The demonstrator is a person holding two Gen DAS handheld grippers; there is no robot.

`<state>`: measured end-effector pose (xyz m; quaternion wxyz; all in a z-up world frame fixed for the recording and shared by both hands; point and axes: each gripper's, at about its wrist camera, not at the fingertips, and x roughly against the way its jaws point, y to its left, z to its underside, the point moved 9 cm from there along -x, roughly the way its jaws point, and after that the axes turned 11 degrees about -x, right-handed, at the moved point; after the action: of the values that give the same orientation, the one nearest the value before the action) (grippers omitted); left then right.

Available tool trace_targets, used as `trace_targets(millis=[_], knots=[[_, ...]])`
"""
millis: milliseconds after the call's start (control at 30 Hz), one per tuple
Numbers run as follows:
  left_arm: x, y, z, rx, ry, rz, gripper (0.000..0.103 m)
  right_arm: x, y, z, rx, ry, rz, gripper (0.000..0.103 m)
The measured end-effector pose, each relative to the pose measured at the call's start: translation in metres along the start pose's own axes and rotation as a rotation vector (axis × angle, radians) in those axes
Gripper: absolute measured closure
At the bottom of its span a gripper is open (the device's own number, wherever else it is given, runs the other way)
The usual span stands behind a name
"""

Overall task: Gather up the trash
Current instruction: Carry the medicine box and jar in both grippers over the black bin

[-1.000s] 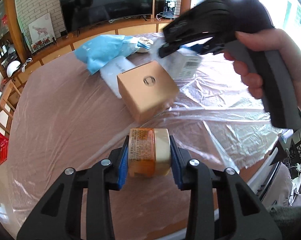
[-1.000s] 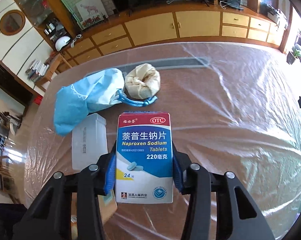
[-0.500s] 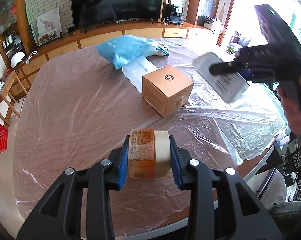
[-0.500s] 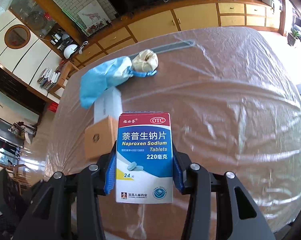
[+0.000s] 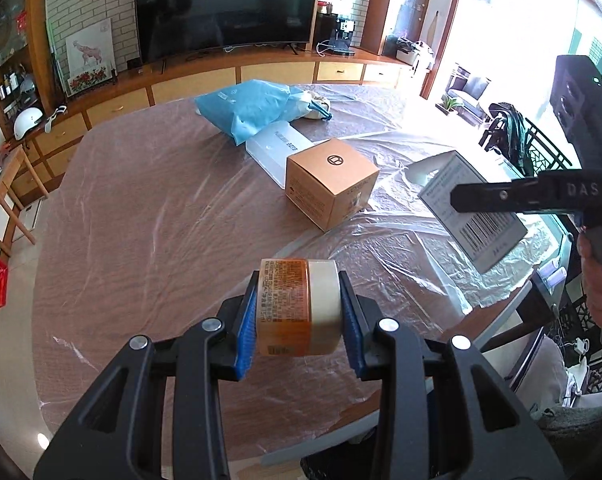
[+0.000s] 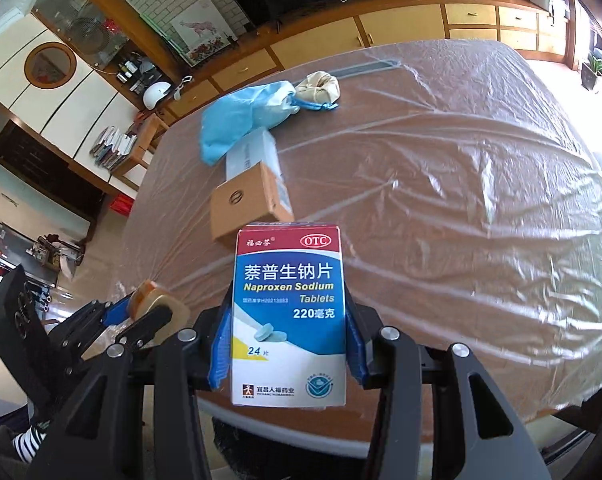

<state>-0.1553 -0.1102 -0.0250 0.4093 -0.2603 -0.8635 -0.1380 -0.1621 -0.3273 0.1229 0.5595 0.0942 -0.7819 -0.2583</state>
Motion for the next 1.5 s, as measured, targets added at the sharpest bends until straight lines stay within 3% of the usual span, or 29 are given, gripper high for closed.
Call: trace_targets(millis=[667,1000,1500], knots=[[0.028,-0.024,0.028,-0.099,0.013,0.047,0.065,0.041,0.004,0.078,0.04,0.028,-0.025,0.059],[0.042,-0.061,0.049,-0.168,0.02,0.136,0.065,0.051,0.008,0.121,0.127,0.078,-0.025,0.059],[0.031,-0.087,0.079,-0.228,0.091,0.144,0.065,0.032,0.0,0.167,0.293,0.149,0.084,0.059]])
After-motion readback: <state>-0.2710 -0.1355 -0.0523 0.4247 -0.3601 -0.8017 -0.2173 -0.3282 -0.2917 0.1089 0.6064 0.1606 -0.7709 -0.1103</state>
